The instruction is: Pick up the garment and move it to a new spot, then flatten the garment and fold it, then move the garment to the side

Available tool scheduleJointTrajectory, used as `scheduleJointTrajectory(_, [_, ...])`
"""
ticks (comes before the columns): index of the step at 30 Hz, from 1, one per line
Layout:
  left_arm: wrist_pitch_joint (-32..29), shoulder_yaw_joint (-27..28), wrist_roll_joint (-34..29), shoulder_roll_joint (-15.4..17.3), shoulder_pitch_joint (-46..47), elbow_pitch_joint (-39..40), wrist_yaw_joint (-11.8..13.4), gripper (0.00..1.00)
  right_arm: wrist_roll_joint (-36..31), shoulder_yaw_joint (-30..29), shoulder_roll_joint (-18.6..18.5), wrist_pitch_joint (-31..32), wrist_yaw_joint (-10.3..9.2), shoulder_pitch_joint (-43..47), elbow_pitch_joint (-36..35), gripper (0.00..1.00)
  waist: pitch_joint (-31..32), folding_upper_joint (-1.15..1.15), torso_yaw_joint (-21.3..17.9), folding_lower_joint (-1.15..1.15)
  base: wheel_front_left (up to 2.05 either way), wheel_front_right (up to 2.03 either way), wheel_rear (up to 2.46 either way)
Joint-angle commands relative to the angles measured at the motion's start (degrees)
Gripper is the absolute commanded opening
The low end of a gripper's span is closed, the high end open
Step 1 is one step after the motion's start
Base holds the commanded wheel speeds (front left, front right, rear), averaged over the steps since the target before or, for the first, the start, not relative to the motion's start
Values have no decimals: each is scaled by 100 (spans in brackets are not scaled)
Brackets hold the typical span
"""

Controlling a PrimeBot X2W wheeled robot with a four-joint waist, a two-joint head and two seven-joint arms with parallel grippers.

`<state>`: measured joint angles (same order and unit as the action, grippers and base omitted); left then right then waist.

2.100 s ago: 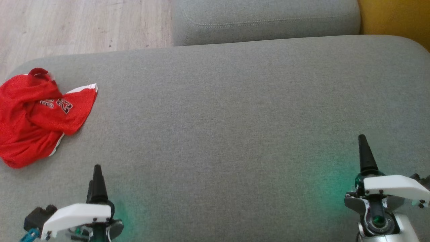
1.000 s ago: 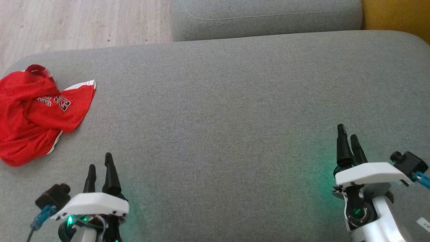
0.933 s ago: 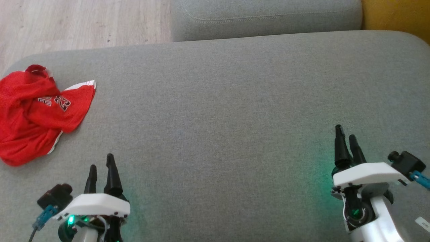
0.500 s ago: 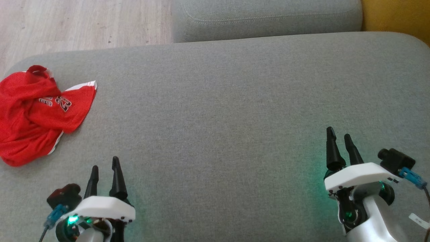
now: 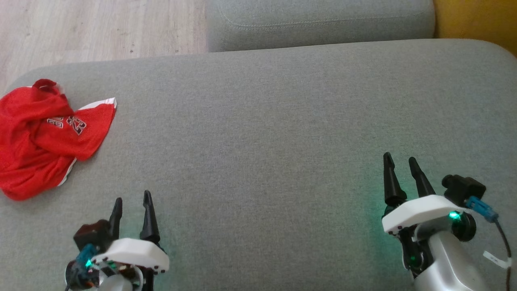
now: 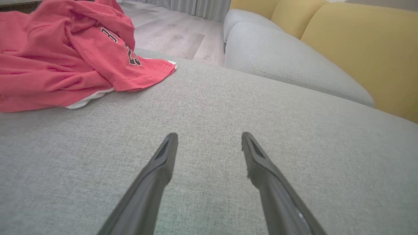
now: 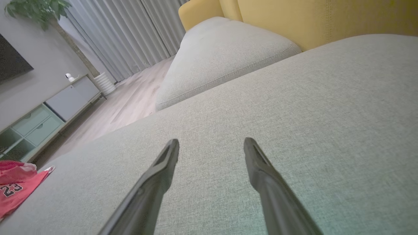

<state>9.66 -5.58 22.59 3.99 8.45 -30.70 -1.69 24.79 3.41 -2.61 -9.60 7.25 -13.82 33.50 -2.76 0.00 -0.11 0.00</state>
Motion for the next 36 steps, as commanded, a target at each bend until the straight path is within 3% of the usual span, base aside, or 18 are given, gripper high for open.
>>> scheduleJointTrajectory(1, [88, 92, -177, 118, 330, 116, 37, 100, -177, 147, -19, -92, 20, -372, -132, 100, -1, 0, 5, 0, 0, 0, 0])
scheduleJointTrajectory(26, [508, 188, -1796, 72, 469, -102, 350, 100, -1843, 232, -27, -514, 24, -407, 160, 100, 92, 0, -44, 0, 0, 0, 0])
scheduleJointTrajectory(36, [534, 380, -1814, 1, 317, -89, 346, 100, -1752, 210, -27, -540, 24, -256, 217, 100, 190, 0, -77, 0, 0, 0, 0])
